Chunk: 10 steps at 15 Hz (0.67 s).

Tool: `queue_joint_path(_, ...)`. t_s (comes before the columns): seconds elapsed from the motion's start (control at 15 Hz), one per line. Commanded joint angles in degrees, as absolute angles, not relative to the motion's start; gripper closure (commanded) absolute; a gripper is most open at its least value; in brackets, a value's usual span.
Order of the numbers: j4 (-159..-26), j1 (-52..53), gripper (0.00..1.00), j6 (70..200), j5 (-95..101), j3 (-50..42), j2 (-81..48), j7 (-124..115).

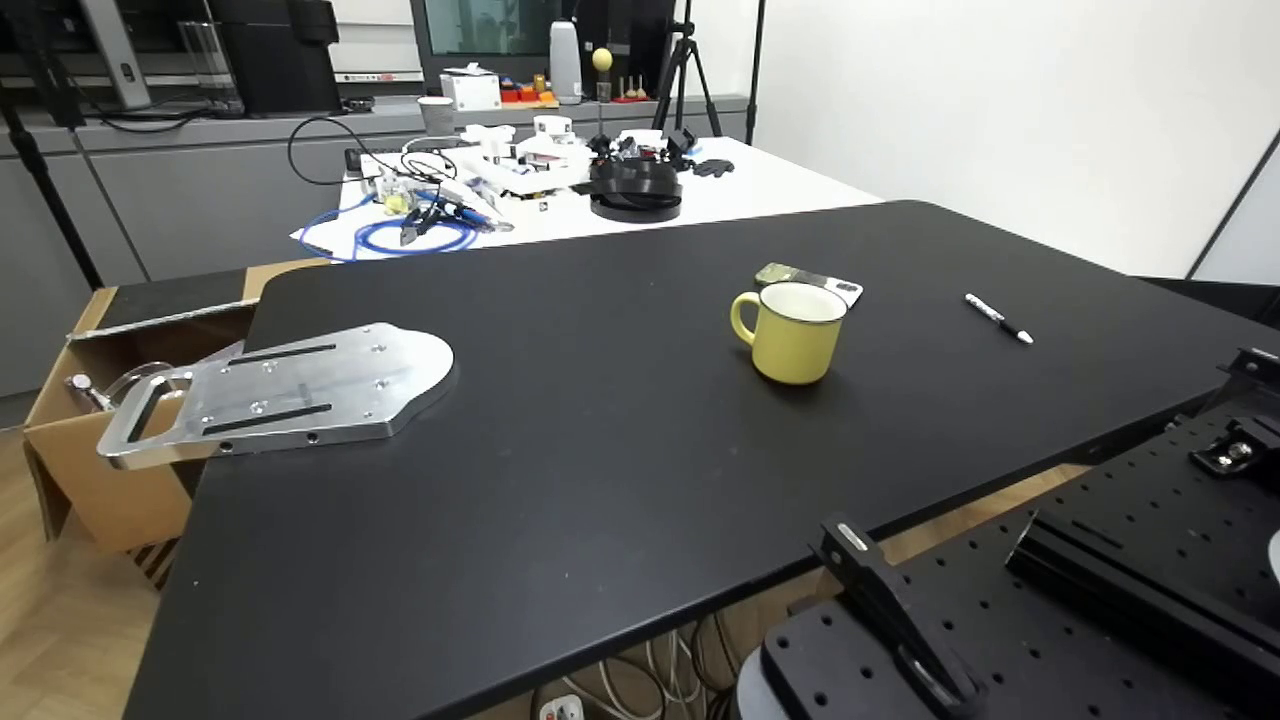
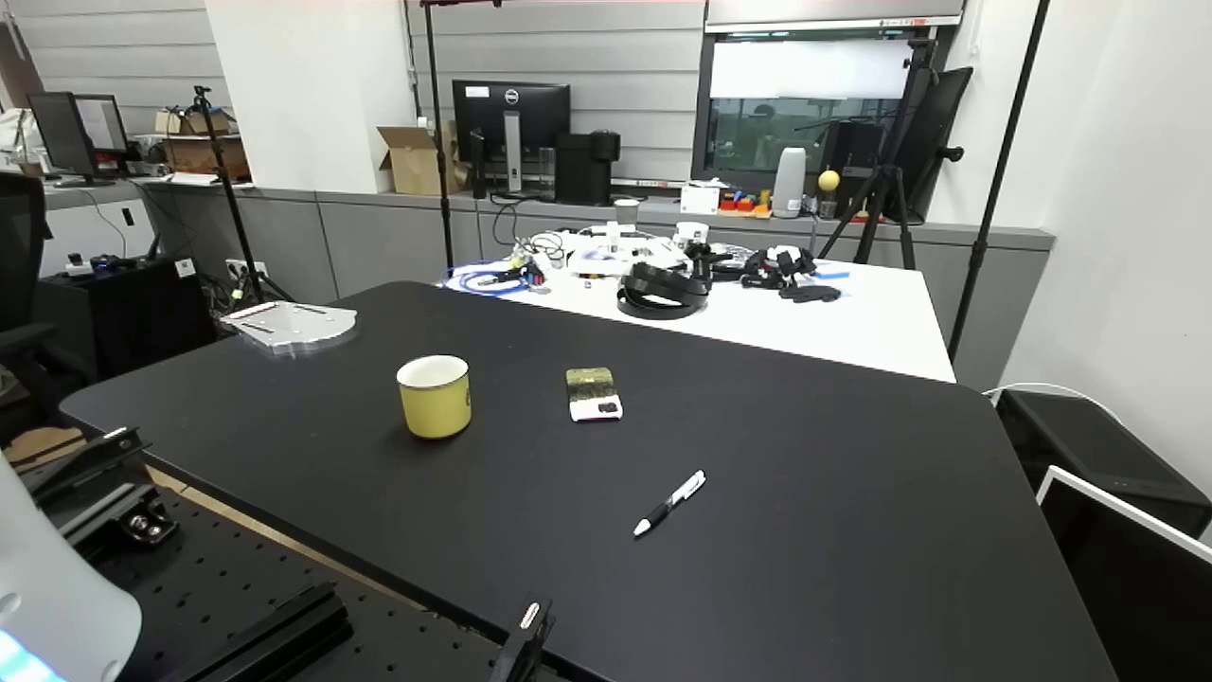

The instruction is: Put the pen in the cup

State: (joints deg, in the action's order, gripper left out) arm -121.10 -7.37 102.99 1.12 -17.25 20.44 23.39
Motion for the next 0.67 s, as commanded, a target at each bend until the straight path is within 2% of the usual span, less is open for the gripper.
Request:
queue_joint_path(0.0, -120.8, -8.3, 0.0, 108.7, 0.8, -17.7, 18.3, 24.8)
queue_joint_path(0.6, -121.1, -10.9, 0.0, 129.2, -3.6, -18.4, 4.2, 22.2)
